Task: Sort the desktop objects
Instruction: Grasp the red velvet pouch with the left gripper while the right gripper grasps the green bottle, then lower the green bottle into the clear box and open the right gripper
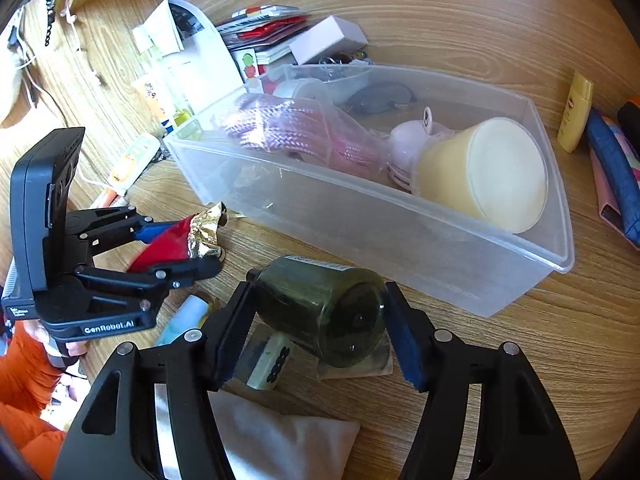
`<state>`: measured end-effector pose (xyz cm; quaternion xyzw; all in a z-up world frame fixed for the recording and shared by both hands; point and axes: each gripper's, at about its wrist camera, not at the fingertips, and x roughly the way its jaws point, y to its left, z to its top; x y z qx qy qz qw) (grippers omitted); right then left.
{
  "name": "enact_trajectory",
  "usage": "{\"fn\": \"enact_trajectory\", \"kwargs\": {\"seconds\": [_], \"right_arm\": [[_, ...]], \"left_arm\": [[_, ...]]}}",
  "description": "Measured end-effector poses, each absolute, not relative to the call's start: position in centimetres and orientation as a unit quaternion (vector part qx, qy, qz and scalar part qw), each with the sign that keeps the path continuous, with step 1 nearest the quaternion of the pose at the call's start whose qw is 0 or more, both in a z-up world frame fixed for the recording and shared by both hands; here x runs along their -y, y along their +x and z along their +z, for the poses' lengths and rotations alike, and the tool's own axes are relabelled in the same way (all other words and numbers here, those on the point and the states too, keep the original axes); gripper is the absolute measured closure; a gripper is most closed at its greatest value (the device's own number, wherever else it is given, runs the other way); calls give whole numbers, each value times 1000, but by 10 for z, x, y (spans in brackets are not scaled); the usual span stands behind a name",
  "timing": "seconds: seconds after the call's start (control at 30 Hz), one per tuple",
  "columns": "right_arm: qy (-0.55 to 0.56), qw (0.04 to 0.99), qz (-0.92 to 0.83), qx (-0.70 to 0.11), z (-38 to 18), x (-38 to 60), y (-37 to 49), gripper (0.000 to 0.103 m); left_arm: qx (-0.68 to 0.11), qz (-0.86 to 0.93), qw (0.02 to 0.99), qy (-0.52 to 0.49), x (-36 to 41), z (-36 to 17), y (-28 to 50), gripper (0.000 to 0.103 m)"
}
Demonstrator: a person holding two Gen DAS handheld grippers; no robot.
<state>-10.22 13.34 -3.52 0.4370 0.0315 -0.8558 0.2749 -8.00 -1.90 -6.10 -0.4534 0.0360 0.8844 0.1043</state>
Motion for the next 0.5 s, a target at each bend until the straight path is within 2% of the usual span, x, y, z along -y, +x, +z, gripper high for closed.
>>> {"fn": "enact_trajectory", "kwargs": {"seconds": [0.1, 0.2, 0.5], "right_arm": [[431, 275, -859, -29, -35, -135, -99, 43], [423, 275, -863, -24, -31, -138, -97, 43], [374, 272, -886, -29, 4, -146, -79, 43]], "left_arm": [[-27, 887, 105, -448, 17, -57, -75, 80], [-20, 893, 102, -437, 18, -51, -68, 83], [5, 905, 94, -416, 18, -38, -70, 84]]}}
